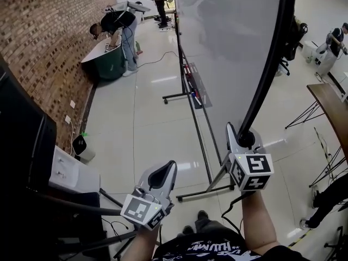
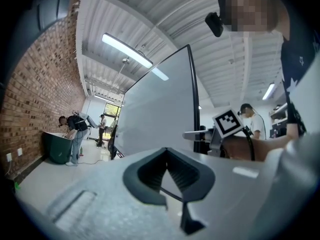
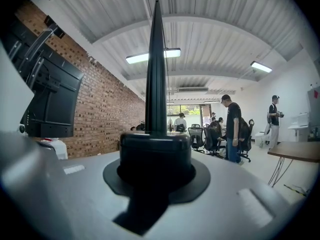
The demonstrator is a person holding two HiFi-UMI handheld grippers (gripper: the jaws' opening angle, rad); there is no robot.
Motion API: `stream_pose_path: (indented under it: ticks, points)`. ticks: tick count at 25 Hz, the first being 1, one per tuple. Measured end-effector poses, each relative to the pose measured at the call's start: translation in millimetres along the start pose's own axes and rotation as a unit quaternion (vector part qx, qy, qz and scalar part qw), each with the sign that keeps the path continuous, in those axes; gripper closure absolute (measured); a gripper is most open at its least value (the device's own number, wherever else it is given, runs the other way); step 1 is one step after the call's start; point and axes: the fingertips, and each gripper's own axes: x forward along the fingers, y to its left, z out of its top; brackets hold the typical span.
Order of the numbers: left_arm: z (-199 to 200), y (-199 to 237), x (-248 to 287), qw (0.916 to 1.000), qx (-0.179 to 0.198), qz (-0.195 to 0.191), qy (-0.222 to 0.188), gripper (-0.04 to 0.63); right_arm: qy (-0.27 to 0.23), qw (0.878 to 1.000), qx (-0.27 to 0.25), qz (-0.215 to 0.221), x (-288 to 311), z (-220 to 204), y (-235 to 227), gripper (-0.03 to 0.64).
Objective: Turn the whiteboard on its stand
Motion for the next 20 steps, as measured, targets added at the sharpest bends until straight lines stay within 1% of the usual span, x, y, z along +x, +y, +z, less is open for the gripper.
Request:
stream_pose_path:
  ticks: [8,13,17,20]
  points:
    - [-25.1,-24.4,-30.4,0.9994,-0.001,-0.035,0.004,0.591,-0.009,1.0,0.009,-0.002,-57.6,-18.2,-1.4,0.505]
    - [-15.3,-42.2,-30.2,0.9985,-0.014,-0.051,0.011,0.591,-0.014,1.0,0.003,0.001,-75.3,10.9,-5.6,0.505]
    - [-22.0,-53.5,-38.7,0.9976,-0.027,-0.062,0.017,0.592,-0.011,1.0,0.005,-0.001,-96.4,11.7,-0.4,0.505]
    - [-21.9,-61.5,-41.2,0.9974,-0.026,-0.066,0.016,0.591,-0.012,1.0,0.003,-0.005,-112.6,13.0,0.8,0.505]
